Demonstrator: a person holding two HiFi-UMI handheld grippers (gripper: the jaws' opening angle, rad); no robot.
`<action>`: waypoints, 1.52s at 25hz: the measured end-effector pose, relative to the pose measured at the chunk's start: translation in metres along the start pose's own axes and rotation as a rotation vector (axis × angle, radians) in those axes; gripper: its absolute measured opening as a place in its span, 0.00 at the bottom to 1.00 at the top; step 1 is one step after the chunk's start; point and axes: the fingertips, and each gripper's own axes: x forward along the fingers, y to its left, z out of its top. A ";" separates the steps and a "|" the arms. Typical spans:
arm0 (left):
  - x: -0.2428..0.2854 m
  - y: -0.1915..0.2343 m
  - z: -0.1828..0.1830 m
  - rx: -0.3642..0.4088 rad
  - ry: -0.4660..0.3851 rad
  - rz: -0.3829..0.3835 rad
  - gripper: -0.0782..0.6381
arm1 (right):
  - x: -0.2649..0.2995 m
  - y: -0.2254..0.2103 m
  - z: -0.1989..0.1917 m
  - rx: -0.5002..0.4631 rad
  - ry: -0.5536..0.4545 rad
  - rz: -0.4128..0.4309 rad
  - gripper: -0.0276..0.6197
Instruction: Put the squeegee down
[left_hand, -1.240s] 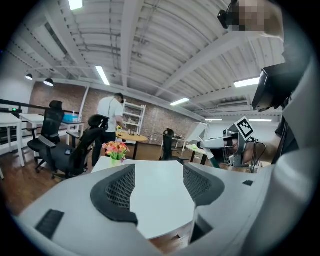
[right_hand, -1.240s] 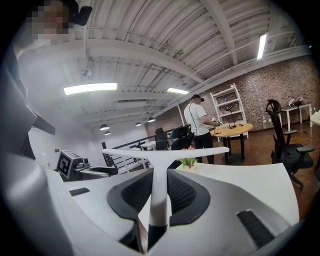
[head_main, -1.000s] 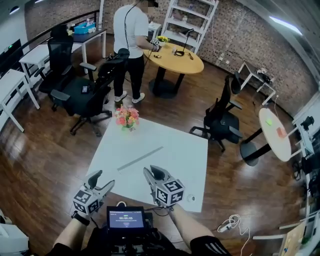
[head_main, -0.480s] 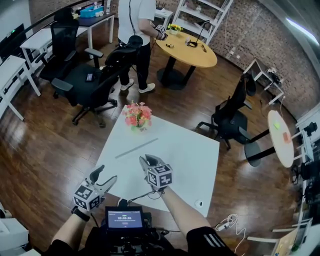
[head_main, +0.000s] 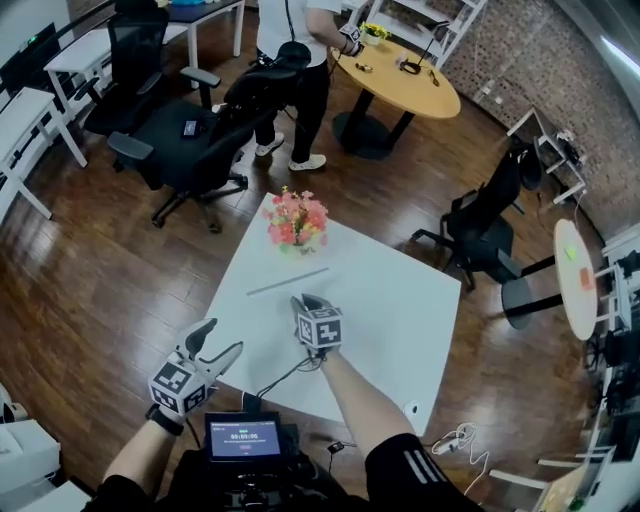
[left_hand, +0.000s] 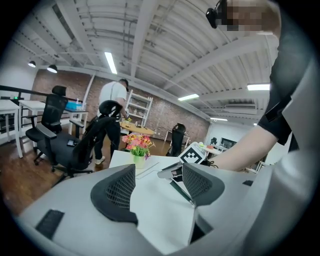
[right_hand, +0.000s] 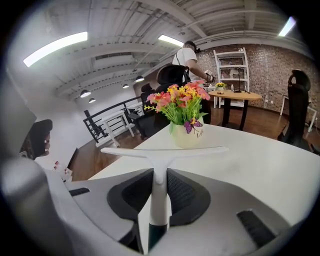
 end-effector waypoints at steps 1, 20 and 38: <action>0.000 0.003 0.001 0.001 0.002 -0.001 0.54 | 0.007 -0.003 -0.001 0.003 0.007 -0.009 0.20; -0.003 0.019 -0.010 -0.018 0.030 -0.002 0.54 | 0.063 -0.023 -0.029 0.024 0.106 -0.088 0.20; -0.001 0.009 0.011 -0.004 -0.009 -0.021 0.54 | 0.013 -0.008 0.004 0.118 -0.071 0.026 0.25</action>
